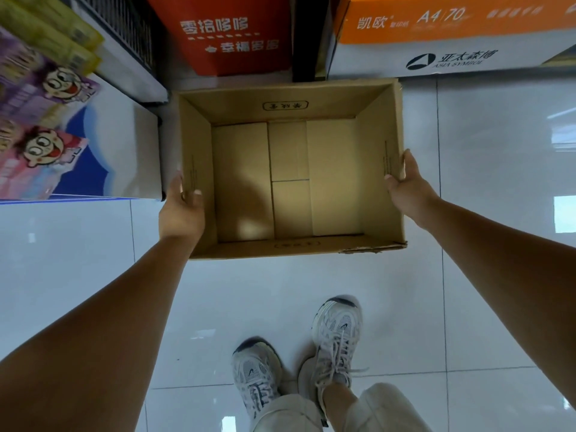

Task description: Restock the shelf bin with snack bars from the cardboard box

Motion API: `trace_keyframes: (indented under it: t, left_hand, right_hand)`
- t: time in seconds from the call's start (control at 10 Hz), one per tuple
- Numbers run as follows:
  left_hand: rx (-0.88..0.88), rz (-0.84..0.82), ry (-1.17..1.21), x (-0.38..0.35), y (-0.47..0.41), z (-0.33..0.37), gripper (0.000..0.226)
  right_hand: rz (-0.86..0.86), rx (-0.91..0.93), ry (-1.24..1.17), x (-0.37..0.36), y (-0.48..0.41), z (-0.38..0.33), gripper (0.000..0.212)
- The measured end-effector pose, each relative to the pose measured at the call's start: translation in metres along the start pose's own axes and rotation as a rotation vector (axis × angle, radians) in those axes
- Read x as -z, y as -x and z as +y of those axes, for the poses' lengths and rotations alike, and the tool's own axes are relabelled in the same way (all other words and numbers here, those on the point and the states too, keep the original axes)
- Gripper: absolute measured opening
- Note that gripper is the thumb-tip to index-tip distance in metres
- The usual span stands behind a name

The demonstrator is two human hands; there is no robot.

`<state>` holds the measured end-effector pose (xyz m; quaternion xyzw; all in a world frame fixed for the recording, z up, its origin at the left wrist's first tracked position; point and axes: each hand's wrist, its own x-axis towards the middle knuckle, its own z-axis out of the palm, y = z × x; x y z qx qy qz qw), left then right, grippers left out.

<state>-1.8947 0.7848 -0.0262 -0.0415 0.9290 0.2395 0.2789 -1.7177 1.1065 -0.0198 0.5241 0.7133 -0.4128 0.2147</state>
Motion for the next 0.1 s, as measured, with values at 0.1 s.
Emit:
trace_keyframes:
  t: [0.1]
  left_hand:
    - [-0.021,-0.010,0.021,0.0228,0.0191,0.0161,0.052]
  right_hand:
    - [0.025,0.012,0.038,0.0125,0.0358,-0.0148,0.067]
